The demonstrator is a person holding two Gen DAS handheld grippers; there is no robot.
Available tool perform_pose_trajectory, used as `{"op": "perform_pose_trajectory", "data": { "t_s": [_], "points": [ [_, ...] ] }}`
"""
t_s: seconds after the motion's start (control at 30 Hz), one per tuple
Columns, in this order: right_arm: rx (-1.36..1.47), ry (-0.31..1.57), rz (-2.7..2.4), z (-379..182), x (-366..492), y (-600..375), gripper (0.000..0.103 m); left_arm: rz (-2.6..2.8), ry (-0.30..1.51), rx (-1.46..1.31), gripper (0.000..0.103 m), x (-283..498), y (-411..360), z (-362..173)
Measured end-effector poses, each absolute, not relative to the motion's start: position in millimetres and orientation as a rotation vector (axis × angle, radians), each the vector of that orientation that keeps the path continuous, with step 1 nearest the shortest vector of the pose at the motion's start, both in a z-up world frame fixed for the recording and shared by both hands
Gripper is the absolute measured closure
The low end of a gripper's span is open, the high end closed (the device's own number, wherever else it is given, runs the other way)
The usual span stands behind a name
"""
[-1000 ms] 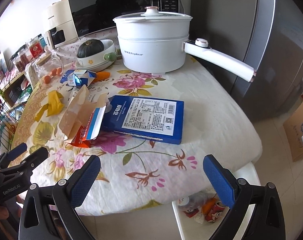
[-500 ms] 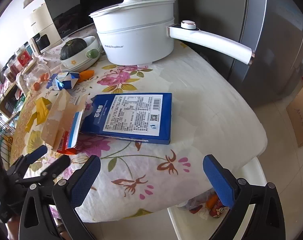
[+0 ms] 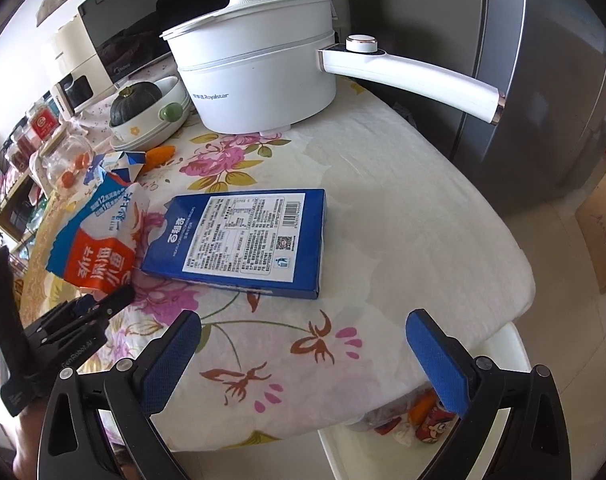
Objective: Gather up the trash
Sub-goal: 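Grasp the white-and-orange paper carton with the left tool, then lift the carton with the left tool while the right tool grasps the blue biscuit box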
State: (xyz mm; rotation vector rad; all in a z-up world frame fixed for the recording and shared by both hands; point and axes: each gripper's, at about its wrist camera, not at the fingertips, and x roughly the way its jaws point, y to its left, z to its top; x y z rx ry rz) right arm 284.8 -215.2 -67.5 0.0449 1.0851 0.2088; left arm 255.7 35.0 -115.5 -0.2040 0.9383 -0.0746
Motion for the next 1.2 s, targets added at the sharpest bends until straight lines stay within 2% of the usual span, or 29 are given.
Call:
{"op": "perform_pose_trajectory", "data": {
  "t_s": [0.13, 0.17, 0.2, 0.27, 0.33, 0.53, 0.6, 0.63, 0.7, 0.73, 0.77, 0.8, 0.93, 1.2],
  "points": [
    [0.023, 1.104, 0.284, -68, 290, -205, 0.0, -0.091, 0.934, -0.262, 0.07, 250, 46, -110],
    [0.008, 1.099, 0.297, -68, 291, -202, 0.0, -0.098, 0.937, -0.279, 0.065, 249, 48, -111],
    [-0.011, 1.094, 0.309, -68, 291, -200, 0.0, -0.098, 0.952, -0.312, 0.059, 249, 51, -112],
    [-0.052, 1.094, 0.334, -68, 293, -198, 0.0, -0.105, 0.964, -0.38, 0.024, 249, 54, -116],
    [-0.091, 1.09, 0.367, -68, 296, -197, 0.0, -0.103, 0.943, -0.418, 0.02, 248, 55, -115],
    [-0.263, 1.031, 0.534, -62, 307, -189, 0.0, -0.051, 0.937, -0.408, 0.02, 259, 48, -112],
    [-0.342, 1.013, 0.613, -63, 311, -180, 0.0, -0.027, 0.932, -0.406, 0.027, 262, 49, -112],
    [-0.38, 1.009, 0.639, -64, 312, -176, 0.0, -0.025, 0.936, -0.401, 0.04, 264, 49, -113],
    [-0.473, 1.009, 0.692, -71, 317, -165, 0.0, -0.03, 0.925, -0.382, 0.052, 266, 50, -112],
    [-0.527, 1.015, 0.718, -77, 320, -159, 0.0, -0.035, 0.901, -0.366, 0.064, 265, 50, -108],
    [-0.563, 1.02, 0.733, -82, 321, -155, 0.0, -0.034, 0.88, -0.346, 0.083, 263, 50, -103],
    [-0.608, 1.026, 0.746, -87, 324, -151, 0.0, -0.03, 0.867, -0.33, 0.09, 260, 50, -98],
    [-0.71, 1.03, 0.773, -104, 332, -141, 0.0, -0.024, 0.833, -0.331, 0.096, 242, 53, -85],
    [-0.763, 1.038, 0.824, -112, 355, -131, 0.0, -0.013, 0.825, -0.32, 0.097, 218, 60, -81]
  ]
}}
